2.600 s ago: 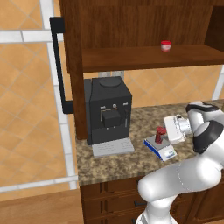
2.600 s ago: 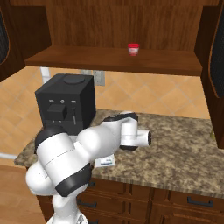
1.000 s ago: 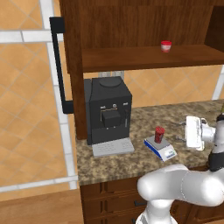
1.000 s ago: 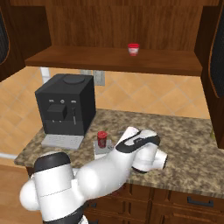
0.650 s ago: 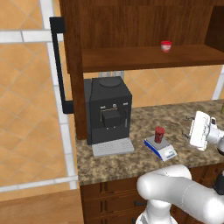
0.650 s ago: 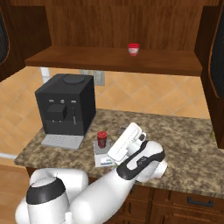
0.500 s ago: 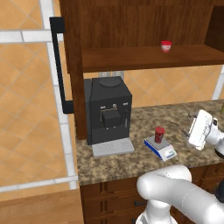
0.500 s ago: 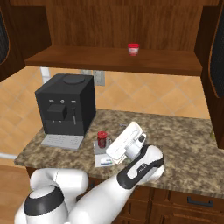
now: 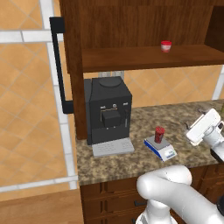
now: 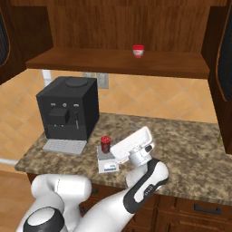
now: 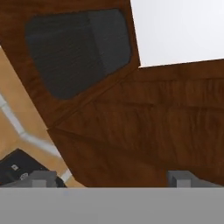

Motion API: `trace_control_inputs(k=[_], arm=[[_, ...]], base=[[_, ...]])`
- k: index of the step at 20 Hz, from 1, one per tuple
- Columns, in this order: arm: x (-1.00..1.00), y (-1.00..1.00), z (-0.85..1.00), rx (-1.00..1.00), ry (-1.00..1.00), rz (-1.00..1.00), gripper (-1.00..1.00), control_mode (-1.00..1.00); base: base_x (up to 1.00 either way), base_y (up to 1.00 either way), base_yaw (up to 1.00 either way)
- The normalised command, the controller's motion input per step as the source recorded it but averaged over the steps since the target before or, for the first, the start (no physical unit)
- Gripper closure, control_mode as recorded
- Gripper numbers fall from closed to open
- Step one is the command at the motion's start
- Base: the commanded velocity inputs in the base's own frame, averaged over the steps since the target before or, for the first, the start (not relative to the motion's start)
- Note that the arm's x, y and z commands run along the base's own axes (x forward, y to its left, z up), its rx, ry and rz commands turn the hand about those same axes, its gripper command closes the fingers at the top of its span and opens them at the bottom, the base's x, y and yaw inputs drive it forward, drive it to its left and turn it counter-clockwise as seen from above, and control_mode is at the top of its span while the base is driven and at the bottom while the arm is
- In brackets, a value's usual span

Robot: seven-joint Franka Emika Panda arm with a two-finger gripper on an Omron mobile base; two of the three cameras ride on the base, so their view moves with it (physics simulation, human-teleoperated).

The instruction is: Pick the yogurt and place it on the digital scale for weighing, and close the cabinet.

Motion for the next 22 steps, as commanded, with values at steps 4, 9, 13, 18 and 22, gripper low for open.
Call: trace_control_inputs(k=[4, 9, 13, 18, 22], arm=[[0.00, -0.58, 0.22, 0.05, -0.19, -0.16, -1.00, -1.00], [0.00, -0.69, 0.00, 0.00, -0.06, -0.17, -1.00, -1.00], [0.00, -0.68, 0.00, 0.01, -0.01, -0.10, -1.00, -1.00], [-0.03, -0.54, 0.04, 0.01, 0.00, -0.14, -1.00, -1.00], [0.00, -0.84, 0.00, 0.08, 0.00, -0.09, -1.00, -1.00]], base=[[0.00, 0.00, 0.00], [0.00, 0.00, 0.00], [0.00, 0.00, 0.00], [0.00, 0.00, 0.00], [0.00, 0.00, 0.00]])
